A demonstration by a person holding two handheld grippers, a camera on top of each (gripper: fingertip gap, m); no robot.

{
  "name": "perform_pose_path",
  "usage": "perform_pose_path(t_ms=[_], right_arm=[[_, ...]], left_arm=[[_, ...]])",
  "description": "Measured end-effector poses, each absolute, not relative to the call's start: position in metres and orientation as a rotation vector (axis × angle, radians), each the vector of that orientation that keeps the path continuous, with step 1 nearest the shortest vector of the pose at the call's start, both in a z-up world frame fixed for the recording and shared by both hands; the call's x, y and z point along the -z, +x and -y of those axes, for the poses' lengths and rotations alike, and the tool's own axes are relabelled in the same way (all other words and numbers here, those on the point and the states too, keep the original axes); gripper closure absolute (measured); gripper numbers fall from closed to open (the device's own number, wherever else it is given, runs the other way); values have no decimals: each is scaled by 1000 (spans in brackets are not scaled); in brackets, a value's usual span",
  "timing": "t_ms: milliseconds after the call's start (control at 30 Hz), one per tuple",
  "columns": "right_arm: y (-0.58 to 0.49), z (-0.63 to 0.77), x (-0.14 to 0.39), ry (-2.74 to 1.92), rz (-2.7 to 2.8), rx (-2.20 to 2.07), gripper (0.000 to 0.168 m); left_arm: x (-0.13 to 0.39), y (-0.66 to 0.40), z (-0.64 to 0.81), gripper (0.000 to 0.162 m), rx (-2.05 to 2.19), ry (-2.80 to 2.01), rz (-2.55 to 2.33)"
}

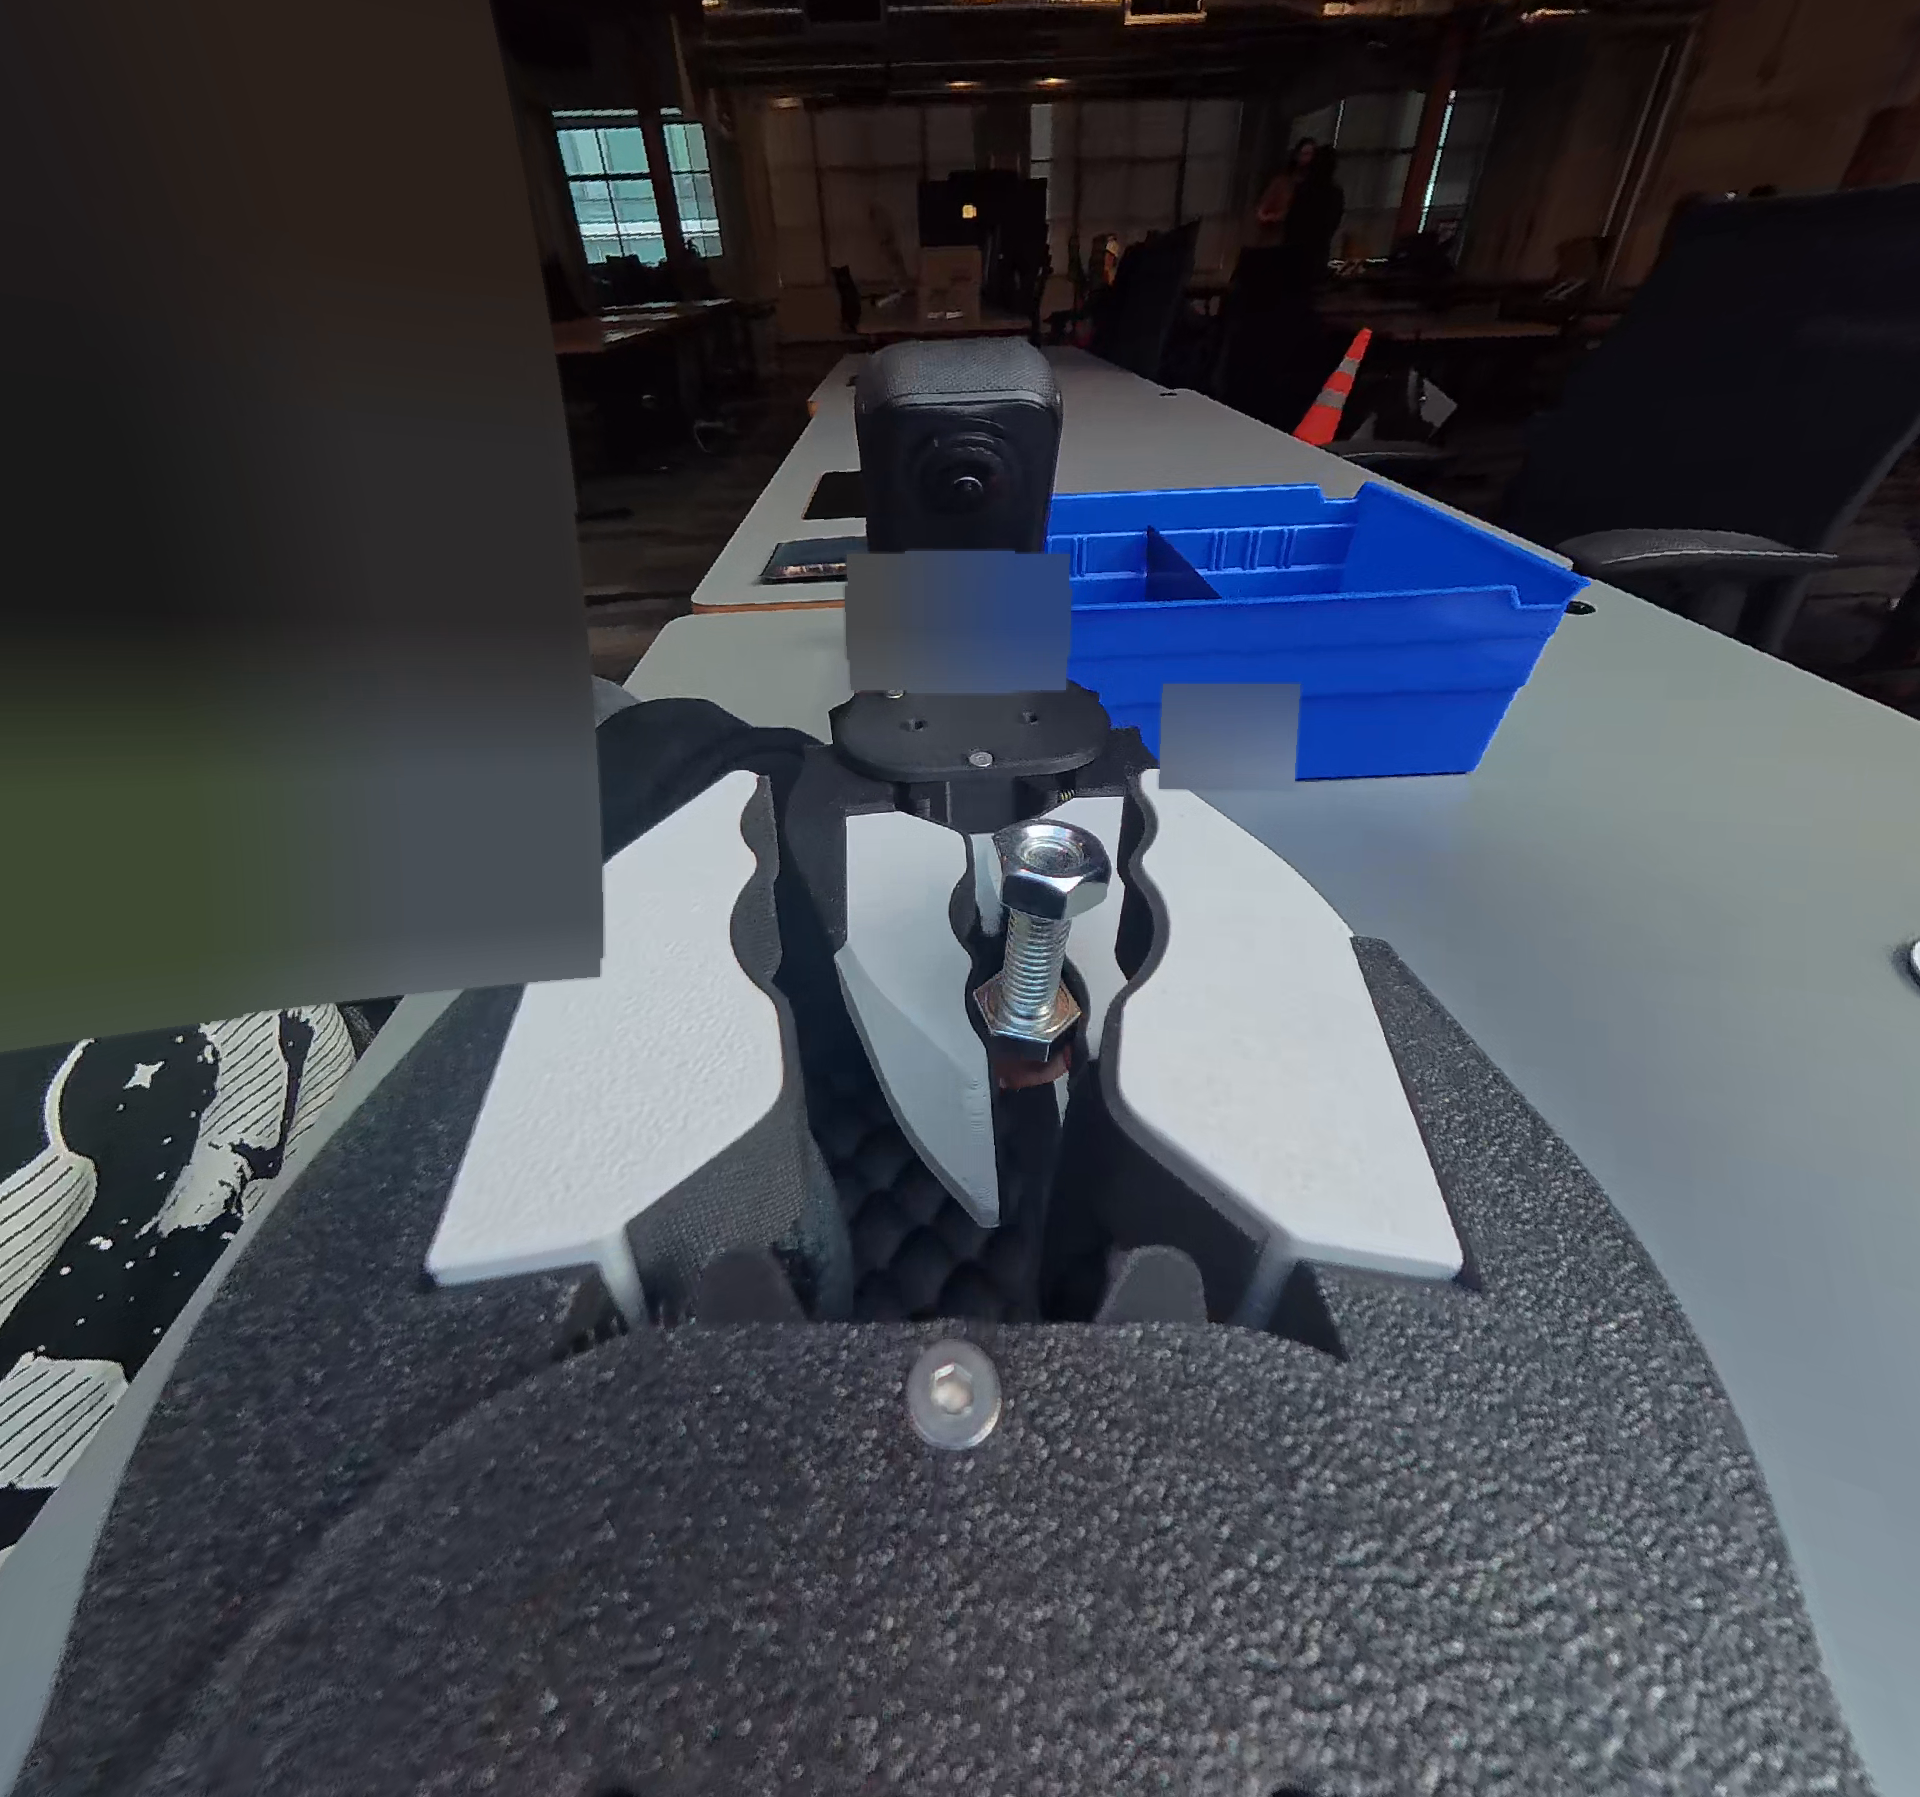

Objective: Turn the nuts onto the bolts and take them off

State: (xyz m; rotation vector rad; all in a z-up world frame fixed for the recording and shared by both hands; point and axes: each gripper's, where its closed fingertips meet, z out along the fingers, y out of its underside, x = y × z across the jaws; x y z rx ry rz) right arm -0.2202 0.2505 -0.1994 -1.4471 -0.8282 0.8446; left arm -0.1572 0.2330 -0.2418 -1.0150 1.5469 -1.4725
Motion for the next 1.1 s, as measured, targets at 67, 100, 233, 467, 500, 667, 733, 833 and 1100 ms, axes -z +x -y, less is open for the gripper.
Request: perform_pose_path(t_ms=[67,100,233,467,500,667,733,833,1100], right_arm=[[-221,-251,201,-1449,834,-835,105],[-221,-251,200,-1447,831,-836,106],[-215,-248,200,-1445,814,-821,114],[-192,-241,200,-1458,736,-782,135],[-189,-239,200,-1457,731,-778,143],[-179,-228,195,-1425,719,-780,162],[-176,-229,195,-1430,711,-765,159],[-176,-232,195,-1436,709,-763,151],[-198,-245,203,-1471,769,-801,110]], left_arm=[[242,-157,-233,148,1473,-1016,-1547],[242,-157,-233,148,1474,-1016,-1547],[242,-157,-233,148,1469,-1015,-1552],[243,-157,-233,148,1467,-1014,-1551],[243,-157,-233,148,1467,-1015,-1550],[242,-158,-234,148,1475,-1019,-1541],[242,-157,-234,148,1471,-1021,-1544],[242,-158,-234,148,1471,-1018,-1544],[243,-157,-233,148,1465,-1014,-1551]])
